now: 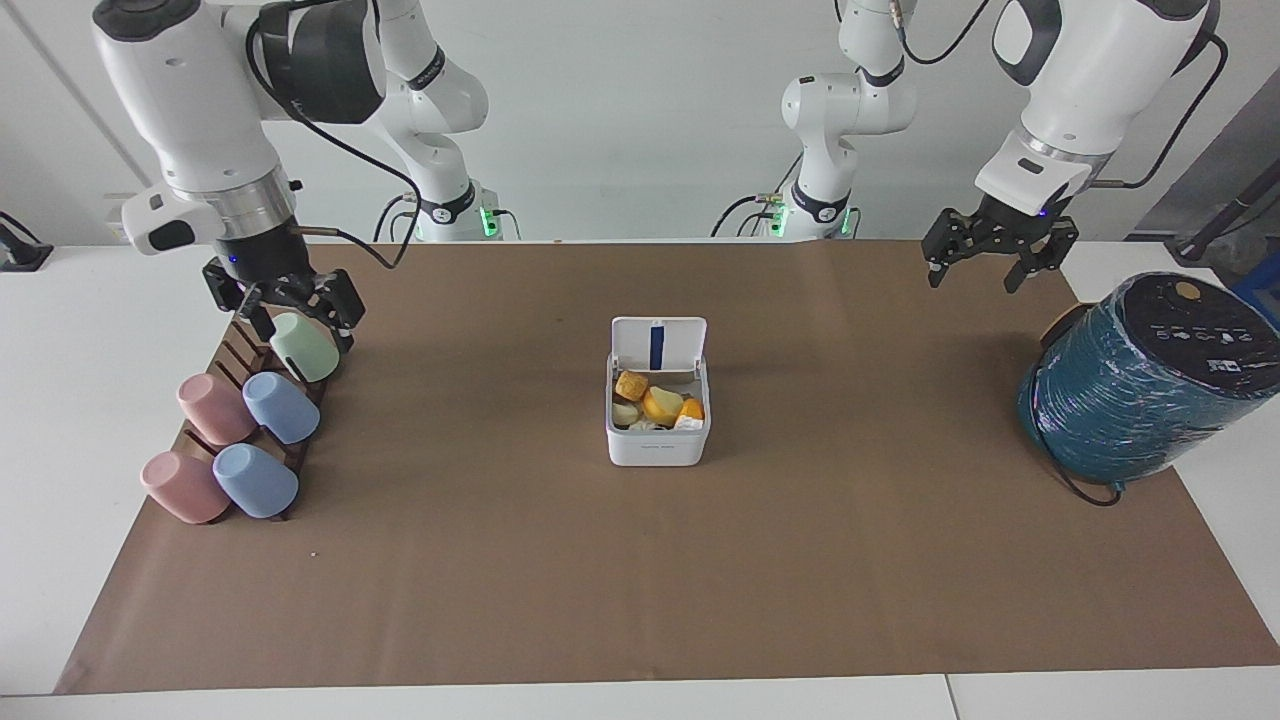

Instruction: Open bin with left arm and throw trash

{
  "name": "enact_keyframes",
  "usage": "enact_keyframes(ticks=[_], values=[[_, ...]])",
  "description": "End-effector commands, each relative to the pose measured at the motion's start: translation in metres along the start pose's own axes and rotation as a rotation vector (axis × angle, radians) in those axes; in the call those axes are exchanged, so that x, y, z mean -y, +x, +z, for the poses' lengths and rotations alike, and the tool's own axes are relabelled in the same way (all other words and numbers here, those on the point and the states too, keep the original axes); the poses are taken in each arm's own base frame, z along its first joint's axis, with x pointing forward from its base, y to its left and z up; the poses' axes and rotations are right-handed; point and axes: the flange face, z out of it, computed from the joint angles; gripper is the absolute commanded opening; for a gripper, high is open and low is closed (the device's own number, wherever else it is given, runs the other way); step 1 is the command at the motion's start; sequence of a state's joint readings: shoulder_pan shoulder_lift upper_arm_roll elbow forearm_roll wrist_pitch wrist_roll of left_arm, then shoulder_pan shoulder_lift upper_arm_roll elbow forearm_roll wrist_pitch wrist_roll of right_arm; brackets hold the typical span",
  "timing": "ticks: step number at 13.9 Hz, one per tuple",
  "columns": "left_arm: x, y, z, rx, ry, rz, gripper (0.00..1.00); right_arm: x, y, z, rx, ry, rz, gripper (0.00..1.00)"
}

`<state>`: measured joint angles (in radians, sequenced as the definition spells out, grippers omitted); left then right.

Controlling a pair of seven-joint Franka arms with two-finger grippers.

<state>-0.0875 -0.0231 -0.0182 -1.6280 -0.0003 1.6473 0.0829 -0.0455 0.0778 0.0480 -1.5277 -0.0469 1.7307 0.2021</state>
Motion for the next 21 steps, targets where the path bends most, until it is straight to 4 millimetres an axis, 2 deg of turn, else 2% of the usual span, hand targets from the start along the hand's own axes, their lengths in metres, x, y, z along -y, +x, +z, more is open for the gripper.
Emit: enact_keyframes(ticks=[1,3,4,5,12,15,21], values=[[0.001,-0.004,-0.008,0.014,0.009,0.004,1.0,-0.033,-0.02,-0.028,0.039,-0.017,-0.003,1.0],[0.001,-0.005,-0.012,0.019,0.008,0.004,1.0,-0.05,-0.036,-0.041,0.089,-0.022,-0.033,1.0],[0.001,-0.005,-0.017,0.019,0.008,0.005,1.0,-0.058,-0.042,-0.042,0.13,-0.024,-0.067,1.0],[0.002,-0.005,-0.018,0.019,0.007,0.006,1.0,-0.06,-0.05,-0.048,0.153,-0.026,-0.086,1.0],[0.002,-0.014,-0.015,0.038,0.004,0.002,1.0,-0.044,-0.061,-0.043,0.166,-0.023,-0.12,1.0],[0.003,-0.014,-0.016,0.034,0.004,0.0,1.0,-0.041,-0.065,-0.033,0.159,-0.02,-0.126,1.0],[0.003,-0.014,-0.012,0.015,0.005,-0.001,1.0,-0.039,-0.069,-0.042,0.146,-0.021,-0.13,1.0]])
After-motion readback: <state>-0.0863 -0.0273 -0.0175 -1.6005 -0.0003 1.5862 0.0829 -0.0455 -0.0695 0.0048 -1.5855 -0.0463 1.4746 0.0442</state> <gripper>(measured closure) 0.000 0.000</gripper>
